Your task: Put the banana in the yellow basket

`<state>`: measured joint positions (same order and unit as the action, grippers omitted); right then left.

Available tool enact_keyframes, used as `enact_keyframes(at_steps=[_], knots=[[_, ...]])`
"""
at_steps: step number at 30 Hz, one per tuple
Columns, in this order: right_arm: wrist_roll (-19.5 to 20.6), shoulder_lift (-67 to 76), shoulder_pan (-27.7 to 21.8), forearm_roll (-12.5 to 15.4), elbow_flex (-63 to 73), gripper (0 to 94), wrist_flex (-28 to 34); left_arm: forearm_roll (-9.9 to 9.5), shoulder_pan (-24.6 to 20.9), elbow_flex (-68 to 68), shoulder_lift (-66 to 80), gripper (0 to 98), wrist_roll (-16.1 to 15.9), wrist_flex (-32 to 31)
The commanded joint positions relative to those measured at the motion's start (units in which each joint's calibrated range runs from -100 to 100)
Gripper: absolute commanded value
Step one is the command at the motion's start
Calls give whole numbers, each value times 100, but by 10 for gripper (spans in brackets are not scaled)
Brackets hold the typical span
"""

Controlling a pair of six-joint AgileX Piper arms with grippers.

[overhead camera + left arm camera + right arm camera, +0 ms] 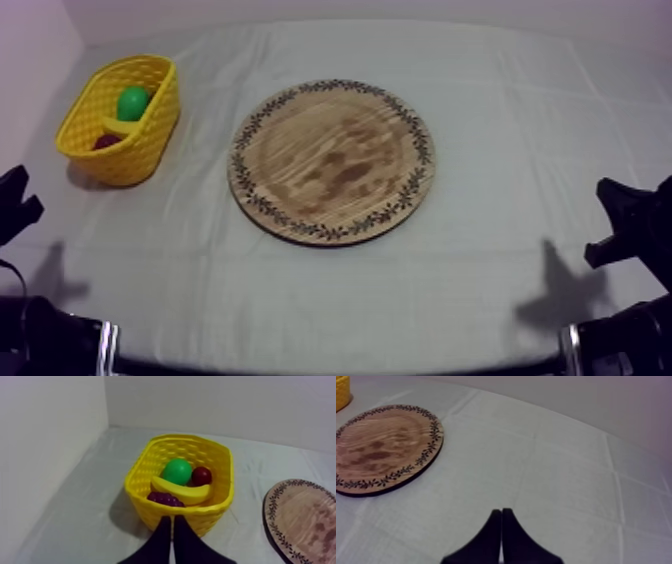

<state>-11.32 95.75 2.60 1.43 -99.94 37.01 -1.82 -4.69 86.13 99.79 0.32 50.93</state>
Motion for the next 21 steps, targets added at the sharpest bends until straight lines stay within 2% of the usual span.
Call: enact_keyframes(at_steps=[1,4,8,13,21], knots=[[-3,0,0,1,5,3,0,-14,4,172,4,0,-49,-176],[-7,0,0,2,5,3,3,-194,-15,678,6,0,-35,-457],[-1,0,-5,6,5,3,1,-281,-57,911,4,0,56,-576],[-2,0,-7,6,5,3,0,-293,-68,972,4,0,141,-580],[-3,0,-7,6,5,3,0,-188,-70,1004,4,0,58,-610]])
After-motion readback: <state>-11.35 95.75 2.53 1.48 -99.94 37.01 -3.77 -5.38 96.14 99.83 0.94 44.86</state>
